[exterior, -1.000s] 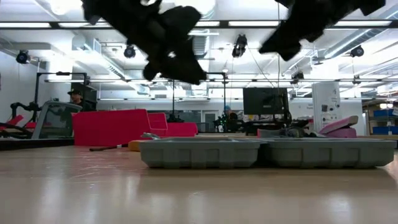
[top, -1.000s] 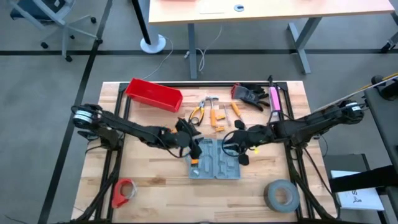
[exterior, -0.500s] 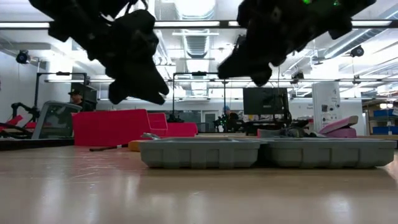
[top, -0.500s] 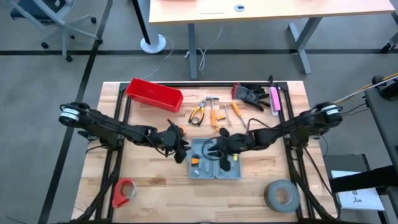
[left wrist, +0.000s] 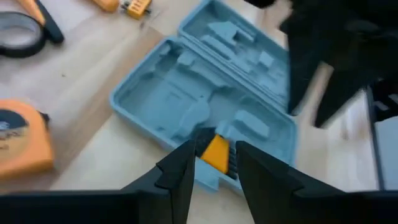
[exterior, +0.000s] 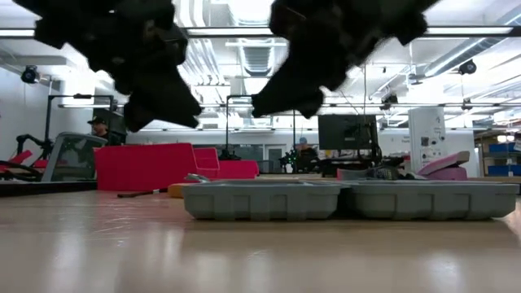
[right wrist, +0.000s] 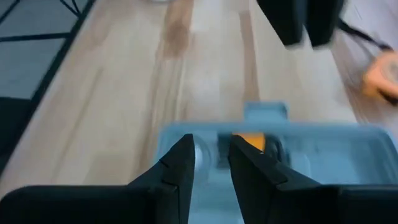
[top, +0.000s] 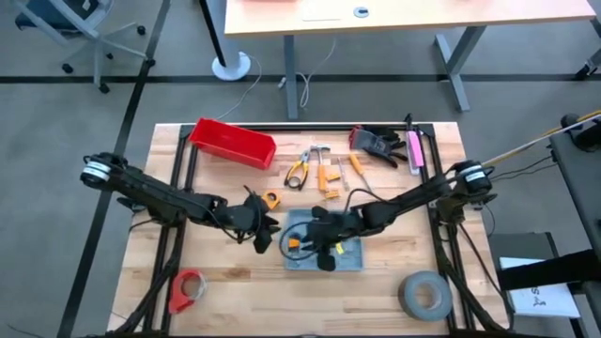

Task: Prefit tool cases
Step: Remove the yellow hex set from the prefit tool case to the table

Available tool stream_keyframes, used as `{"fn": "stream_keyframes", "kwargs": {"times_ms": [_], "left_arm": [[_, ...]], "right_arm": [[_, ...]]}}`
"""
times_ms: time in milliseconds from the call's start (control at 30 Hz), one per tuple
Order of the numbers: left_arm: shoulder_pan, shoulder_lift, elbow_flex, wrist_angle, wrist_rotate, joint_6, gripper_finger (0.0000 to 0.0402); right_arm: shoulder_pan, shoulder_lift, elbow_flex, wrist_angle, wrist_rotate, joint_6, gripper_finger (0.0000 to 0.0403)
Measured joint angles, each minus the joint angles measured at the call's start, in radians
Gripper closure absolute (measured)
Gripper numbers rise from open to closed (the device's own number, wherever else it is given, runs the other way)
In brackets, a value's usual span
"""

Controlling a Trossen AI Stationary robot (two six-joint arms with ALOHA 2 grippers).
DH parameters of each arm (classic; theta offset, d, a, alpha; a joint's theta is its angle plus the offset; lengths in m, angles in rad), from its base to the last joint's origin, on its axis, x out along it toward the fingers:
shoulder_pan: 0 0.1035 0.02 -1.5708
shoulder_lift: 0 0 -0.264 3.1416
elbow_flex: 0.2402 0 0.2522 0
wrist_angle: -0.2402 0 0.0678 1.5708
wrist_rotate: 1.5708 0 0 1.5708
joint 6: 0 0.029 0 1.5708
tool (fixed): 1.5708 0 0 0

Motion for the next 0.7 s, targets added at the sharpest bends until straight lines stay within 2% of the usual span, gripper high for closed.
{"fn": "stream_keyframes", "kwargs": {"times_ms": [133,267,433,600,700], "left_arm": [[-0.017,-0.022,-0.035,0.007,0.010,-0.061,0.0280],[-0.025,-0.001,-0.061,0.006,0.063,-0.136,0.0276],[-0.046,0.052,-0.074,0.034,0.079,-0.199,0.0269],[-0.053,0.125,-0.066,0.168,0.087,-0.213,0.0261],[-0.053,0.161,-0.066,0.224,0.089,-0.213,0.0258]], "right_arm": [[-0.003,0.049,0.086,-0.099,0.001,-0.050,0.0303],[-0.013,0.102,0.160,-0.178,0.000,-0.096,0.0283],[-0.036,0.122,0.178,-0.199,0.000,-0.104,0.0264],[-0.060,0.134,0.178,-0.195,-0.003,-0.119,0.0249],[-0.076,0.154,0.182,-0.192,-0.060,-0.134,0.0239]]}}
